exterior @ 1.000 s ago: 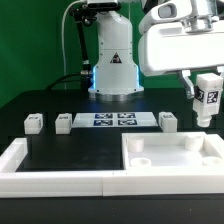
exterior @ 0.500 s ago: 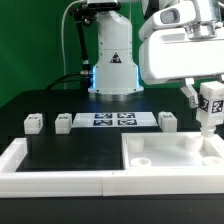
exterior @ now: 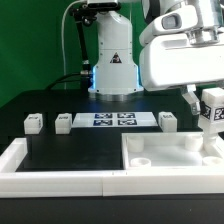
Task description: Assemble square table
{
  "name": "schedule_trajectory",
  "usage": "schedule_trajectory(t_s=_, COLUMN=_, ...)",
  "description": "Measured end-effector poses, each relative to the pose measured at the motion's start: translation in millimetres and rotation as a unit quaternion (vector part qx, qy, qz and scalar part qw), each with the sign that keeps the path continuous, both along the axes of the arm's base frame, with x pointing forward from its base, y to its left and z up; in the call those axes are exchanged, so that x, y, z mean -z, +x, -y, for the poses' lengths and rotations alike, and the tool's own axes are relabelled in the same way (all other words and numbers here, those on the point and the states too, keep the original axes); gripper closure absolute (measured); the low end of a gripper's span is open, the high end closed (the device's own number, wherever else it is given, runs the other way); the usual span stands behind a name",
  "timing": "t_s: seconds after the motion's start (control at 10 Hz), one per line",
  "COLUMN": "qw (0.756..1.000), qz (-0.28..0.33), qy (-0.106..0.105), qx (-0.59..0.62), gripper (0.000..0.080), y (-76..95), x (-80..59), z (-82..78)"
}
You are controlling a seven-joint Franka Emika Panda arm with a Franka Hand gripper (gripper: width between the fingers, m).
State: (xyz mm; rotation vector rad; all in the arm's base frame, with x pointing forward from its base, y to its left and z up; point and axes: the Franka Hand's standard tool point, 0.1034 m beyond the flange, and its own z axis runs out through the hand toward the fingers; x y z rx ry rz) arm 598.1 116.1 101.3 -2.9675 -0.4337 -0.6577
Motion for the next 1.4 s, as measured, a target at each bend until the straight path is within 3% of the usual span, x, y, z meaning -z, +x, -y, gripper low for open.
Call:
schedule_trajectory(t_s=0.2, qw=1.000, qz=-0.001, qy=0.001, qx=0.002, gripper=0.0512, y=6.7, x=0.0, z=1.3)
schedule_trajectory(t_s=0.5, qw=1.000, qz=0.007, qy=0.003, qx=0.004, gripper=0.0512, y=10.8, x=19.6, z=0.1)
schedule_trajectory(t_s=0.9, qw=0.999, qz=0.031, qy=0.004, qx=0.003, gripper=0.0512, y=18.3, x=20.8, z=-1.2)
schedule_trajectory(t_s=1.4, qw=0.999, qz=0.035, qy=0.005, qx=0.004, gripper=0.0512, y=15.1, x=29.3, z=-0.6)
